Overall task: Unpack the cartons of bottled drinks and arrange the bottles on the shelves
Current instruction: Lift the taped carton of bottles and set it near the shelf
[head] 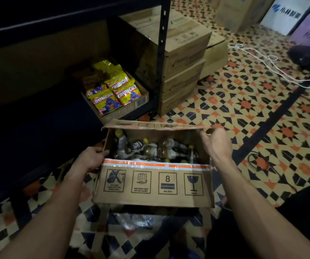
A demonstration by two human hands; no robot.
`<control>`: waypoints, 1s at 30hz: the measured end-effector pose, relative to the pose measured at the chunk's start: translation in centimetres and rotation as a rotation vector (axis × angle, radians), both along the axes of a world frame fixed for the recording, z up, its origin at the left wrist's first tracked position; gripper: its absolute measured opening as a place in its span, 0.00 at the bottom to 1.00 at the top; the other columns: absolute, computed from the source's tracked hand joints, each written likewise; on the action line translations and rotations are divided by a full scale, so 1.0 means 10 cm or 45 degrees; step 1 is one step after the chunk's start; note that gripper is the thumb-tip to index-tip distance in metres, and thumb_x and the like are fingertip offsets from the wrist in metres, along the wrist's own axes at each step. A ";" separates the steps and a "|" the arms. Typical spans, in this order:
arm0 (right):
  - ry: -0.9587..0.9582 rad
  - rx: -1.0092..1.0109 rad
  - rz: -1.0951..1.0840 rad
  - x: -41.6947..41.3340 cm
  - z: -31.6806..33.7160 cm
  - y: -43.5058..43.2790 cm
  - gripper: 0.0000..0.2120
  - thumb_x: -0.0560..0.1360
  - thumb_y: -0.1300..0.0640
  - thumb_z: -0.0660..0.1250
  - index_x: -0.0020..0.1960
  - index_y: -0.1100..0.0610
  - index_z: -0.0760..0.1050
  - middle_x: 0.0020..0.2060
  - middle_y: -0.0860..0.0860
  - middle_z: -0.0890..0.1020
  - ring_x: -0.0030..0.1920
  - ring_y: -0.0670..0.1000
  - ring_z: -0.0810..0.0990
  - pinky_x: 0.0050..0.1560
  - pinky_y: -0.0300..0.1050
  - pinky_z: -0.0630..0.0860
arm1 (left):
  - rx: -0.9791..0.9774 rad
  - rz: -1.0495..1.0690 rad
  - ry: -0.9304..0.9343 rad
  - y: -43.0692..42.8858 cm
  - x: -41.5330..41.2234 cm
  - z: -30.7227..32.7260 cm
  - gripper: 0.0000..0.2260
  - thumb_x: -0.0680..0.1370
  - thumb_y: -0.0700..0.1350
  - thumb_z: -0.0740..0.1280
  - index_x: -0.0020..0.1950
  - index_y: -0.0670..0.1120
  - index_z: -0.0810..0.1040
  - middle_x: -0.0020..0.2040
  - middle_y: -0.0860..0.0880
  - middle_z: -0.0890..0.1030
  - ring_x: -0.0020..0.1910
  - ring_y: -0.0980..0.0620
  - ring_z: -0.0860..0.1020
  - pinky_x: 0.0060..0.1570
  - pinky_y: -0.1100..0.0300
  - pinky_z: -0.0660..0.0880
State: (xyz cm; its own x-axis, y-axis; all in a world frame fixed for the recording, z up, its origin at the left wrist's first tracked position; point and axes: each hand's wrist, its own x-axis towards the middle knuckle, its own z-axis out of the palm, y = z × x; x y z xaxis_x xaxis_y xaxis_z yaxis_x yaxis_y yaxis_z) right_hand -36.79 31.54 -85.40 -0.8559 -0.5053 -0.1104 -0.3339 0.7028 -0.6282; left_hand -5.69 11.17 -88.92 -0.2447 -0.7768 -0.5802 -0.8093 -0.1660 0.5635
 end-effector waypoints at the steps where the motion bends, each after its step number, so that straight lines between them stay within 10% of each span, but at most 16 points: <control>1: -0.030 -0.070 -0.033 -0.06 0.01 -0.08 0.12 0.78 0.44 0.69 0.52 0.52 0.75 0.43 0.49 0.82 0.42 0.48 0.81 0.36 0.42 0.72 | -0.001 -0.025 0.012 -0.01 0.01 0.00 0.08 0.81 0.51 0.66 0.52 0.51 0.83 0.42 0.46 0.85 0.42 0.44 0.84 0.48 0.50 0.81; 11: 0.141 -0.236 0.134 -0.45 0.08 -0.76 0.10 0.79 0.56 0.68 0.57 0.54 0.69 0.54 0.52 0.75 0.55 0.53 0.75 0.59 0.55 0.76 | -0.147 -0.198 -0.059 -0.09 -0.09 -0.05 0.10 0.82 0.50 0.63 0.55 0.52 0.84 0.42 0.49 0.85 0.42 0.51 0.82 0.48 0.55 0.80; 21: 0.074 -0.269 0.012 -0.64 -0.13 -0.43 0.15 0.85 0.53 0.58 0.71 0.48 0.67 0.62 0.57 0.69 0.56 0.52 0.69 0.57 0.49 0.68 | -0.244 -0.376 -0.102 -0.14 -0.53 -0.04 0.10 0.83 0.51 0.62 0.53 0.53 0.82 0.41 0.50 0.83 0.40 0.54 0.80 0.36 0.58 0.71; 30: -0.131 0.159 -0.054 -0.86 -0.37 -0.31 0.21 0.85 0.53 0.56 0.77 0.46 0.64 0.74 0.61 0.59 0.68 0.64 0.70 0.72 0.57 0.66 | -0.176 -0.408 -0.155 -0.22 -0.77 0.02 0.11 0.81 0.55 0.64 0.57 0.52 0.82 0.44 0.52 0.82 0.44 0.52 0.80 0.47 0.55 0.77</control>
State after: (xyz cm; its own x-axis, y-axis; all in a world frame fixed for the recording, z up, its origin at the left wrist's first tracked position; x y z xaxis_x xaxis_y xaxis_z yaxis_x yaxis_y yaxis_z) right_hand -45.35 28.40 -89.13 -0.8573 -0.4455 -0.2581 -0.2405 0.7897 -0.5643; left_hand -13.44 8.99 -88.73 -0.4242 -0.7448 -0.5152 -0.8702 0.1777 0.4596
